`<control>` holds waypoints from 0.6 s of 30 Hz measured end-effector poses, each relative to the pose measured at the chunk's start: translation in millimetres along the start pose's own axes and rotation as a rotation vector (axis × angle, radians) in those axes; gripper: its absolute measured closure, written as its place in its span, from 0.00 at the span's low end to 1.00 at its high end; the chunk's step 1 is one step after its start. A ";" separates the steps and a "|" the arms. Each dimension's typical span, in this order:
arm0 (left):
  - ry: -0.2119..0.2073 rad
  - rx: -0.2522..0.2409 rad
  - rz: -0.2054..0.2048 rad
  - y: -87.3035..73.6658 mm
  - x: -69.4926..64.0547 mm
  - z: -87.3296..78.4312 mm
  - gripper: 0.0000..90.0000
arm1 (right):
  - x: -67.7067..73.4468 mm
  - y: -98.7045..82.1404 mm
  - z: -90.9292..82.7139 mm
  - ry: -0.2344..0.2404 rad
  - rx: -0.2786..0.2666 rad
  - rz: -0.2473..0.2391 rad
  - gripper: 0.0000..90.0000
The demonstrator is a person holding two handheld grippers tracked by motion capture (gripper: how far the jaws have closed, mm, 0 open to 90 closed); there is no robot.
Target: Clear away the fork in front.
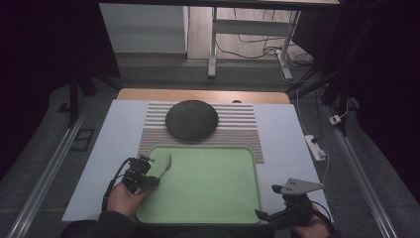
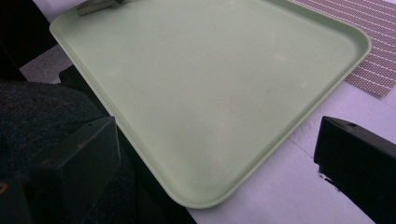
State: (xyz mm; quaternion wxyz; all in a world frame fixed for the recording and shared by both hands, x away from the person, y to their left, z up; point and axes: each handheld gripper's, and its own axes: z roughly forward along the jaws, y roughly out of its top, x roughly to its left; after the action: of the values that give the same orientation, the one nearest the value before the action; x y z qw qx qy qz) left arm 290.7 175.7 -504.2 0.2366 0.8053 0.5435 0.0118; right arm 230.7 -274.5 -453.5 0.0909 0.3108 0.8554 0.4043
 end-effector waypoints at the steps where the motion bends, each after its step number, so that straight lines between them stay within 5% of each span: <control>1: -0.003 -0.011 0.005 1.0 0.1 -1.2 0.86 | -0.1 -0.2 -0.4 -0.001 -0.001 0.001 0.01; 6: -0.018 -0.050 0.002 14.3 4.8 -5.8 0.98 | -0.1 -1.3 -1.9 -0.005 -0.001 0.006 0.01; 15: 0.013 -0.077 0.054 40.0 11.4 10.9 0.98 | -1.2 -1.2 -0.2 -0.003 0.015 0.015 0.01; 18: -0.008 -0.080 0.060 44.4 11.2 15.6 0.98 | -1.6 -1.3 -0.1 0.001 0.017 0.017 0.01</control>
State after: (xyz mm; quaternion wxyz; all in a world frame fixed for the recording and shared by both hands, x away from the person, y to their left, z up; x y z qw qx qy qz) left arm 338.2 166.6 -503.3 0.2706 0.8111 0.5172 0.0374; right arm 231.3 -276.2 -454.5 0.0842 0.3185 0.8561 0.3981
